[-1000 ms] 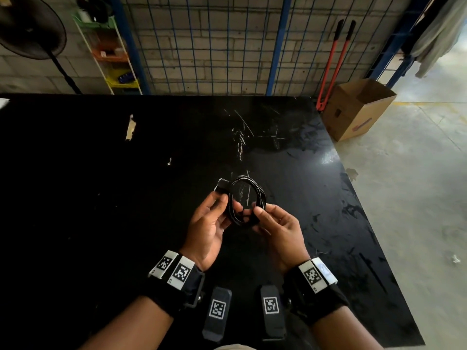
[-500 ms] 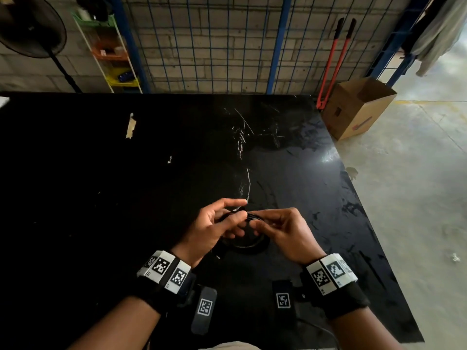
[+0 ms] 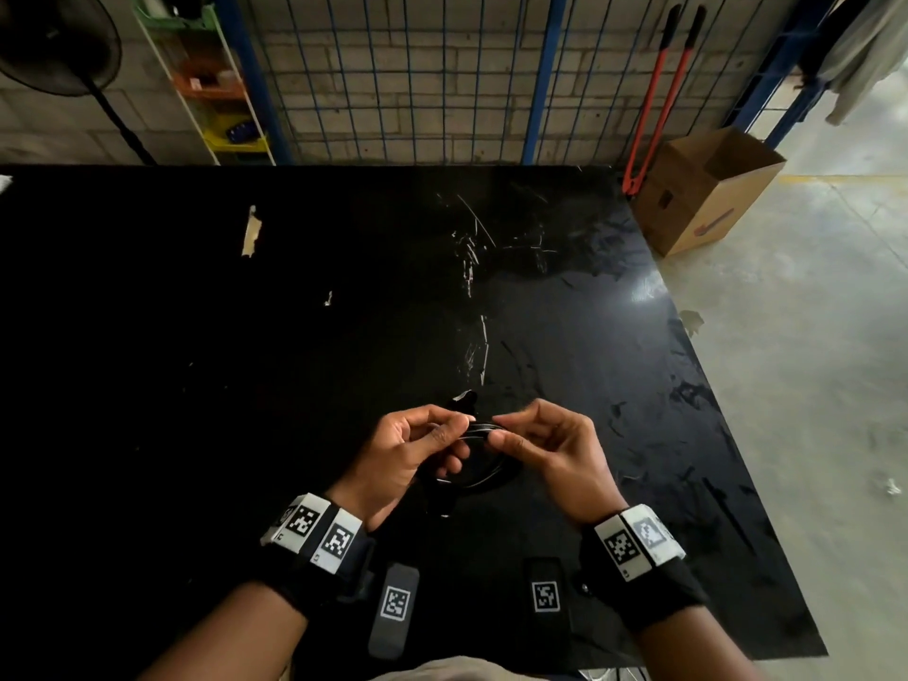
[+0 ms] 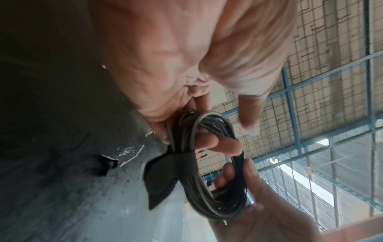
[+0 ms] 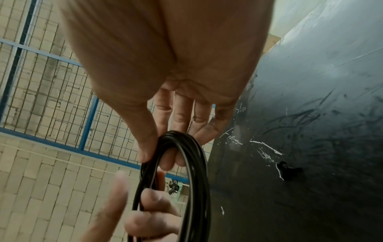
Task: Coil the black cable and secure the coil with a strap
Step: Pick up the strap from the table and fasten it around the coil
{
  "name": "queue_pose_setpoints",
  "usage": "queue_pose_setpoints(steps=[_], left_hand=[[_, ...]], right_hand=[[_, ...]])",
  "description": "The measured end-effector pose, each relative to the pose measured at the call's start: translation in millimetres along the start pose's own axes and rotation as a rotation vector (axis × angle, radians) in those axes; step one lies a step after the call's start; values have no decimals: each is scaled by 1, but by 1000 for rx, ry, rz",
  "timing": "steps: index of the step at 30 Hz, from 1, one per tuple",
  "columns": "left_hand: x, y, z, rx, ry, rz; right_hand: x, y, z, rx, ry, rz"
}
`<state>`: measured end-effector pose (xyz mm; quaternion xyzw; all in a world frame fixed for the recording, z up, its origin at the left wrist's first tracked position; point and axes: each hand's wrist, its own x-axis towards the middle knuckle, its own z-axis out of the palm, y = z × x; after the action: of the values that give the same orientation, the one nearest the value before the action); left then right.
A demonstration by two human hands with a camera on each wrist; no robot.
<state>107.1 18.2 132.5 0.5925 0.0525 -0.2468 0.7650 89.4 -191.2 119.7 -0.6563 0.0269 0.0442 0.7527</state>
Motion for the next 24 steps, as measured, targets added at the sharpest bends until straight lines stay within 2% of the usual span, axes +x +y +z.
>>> queue_pose_setpoints(steps=[8,11,13,15,20,24], left_hand=[[-4,-19,-20,-42,148,-52],[-5,-25,-27,-78,252,-31],[-5,-28,-32,-108,331,-15],[-6,-31,-37,-126,392,-9],[-12,-37,-49,-195,481,-21],[-15,-41,-53,-228,533,8]], right_hand=[[10,25,9,-100,-84,97],[29,53,2,-252,30,135],[47,81,-6,-475,140,193],[69,102,-12,-676,183,241],[128,130,-4,-1026,76,297],[162,150,7,-1146,-34,312]])
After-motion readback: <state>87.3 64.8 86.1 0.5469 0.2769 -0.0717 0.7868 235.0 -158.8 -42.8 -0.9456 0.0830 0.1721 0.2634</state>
